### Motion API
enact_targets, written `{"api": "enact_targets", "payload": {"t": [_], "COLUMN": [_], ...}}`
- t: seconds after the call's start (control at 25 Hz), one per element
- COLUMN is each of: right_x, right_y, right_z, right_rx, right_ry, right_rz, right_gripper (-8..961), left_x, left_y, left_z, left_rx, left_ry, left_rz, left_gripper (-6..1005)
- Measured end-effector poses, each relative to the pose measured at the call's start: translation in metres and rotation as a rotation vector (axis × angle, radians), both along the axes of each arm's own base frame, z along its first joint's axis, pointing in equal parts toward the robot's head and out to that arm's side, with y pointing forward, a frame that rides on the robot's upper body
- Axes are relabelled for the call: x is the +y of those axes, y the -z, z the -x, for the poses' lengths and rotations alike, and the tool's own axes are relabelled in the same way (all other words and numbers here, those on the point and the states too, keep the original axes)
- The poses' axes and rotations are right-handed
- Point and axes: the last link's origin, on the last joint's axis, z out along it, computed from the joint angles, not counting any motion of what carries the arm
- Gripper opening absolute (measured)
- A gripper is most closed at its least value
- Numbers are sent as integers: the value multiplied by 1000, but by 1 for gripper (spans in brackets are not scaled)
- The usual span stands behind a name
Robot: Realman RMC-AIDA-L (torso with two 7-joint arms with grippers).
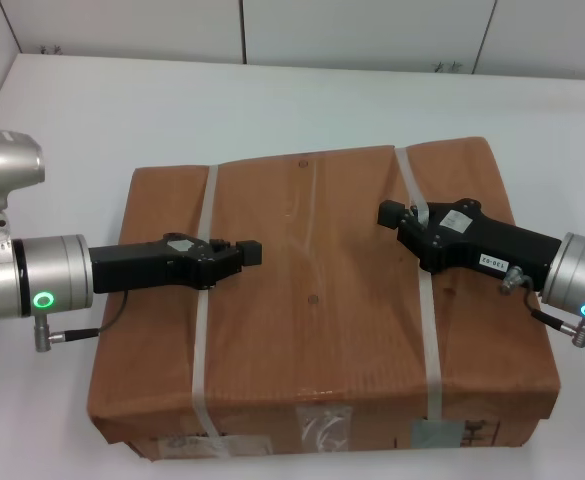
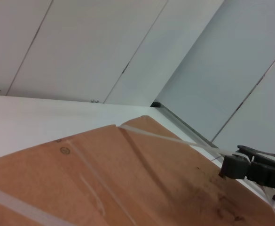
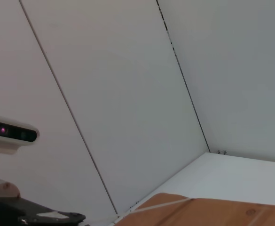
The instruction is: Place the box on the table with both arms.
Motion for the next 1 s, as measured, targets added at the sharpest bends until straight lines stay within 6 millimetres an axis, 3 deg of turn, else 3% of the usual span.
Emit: {"api": "enact_targets", "payload": {"t": [1.0], "right_x": [1], "right_y": [1], "right_z": [-3], "right_rx": [-16], "right_ry": [17], "right_rz": [-6], "right_gripper": [9], "left_x": [1], "left_y": [1], "left_z": [2], "left_rx": [14], "left_ry": [-8], "left_rz": [-7], "left_gripper": [49]}}
